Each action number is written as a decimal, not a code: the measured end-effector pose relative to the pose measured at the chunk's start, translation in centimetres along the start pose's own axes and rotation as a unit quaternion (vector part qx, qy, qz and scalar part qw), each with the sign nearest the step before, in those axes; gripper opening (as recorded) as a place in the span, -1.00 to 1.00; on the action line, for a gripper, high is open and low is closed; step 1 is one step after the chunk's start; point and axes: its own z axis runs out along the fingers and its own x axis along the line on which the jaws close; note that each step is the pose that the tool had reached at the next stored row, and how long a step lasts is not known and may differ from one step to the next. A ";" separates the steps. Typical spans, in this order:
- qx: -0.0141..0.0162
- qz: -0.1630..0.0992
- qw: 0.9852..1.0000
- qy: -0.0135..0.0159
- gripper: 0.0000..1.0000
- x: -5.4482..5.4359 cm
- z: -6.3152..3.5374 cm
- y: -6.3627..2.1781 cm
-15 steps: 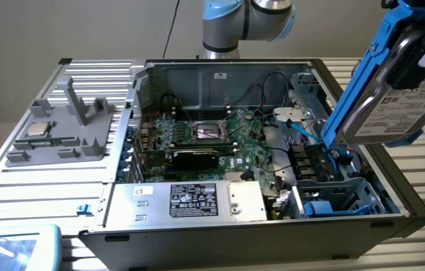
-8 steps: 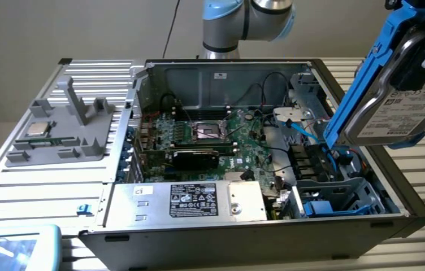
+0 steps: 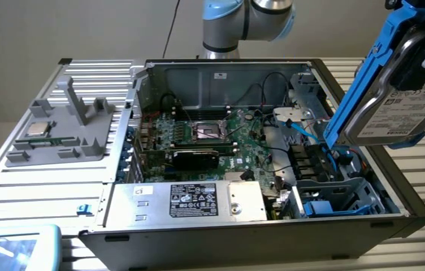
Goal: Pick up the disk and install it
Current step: 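Insert the disk into the insertion slot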
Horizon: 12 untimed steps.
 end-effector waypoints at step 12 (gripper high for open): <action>0.000 0.008 1.000 -0.003 -0.25 0.0 0.99 -0.26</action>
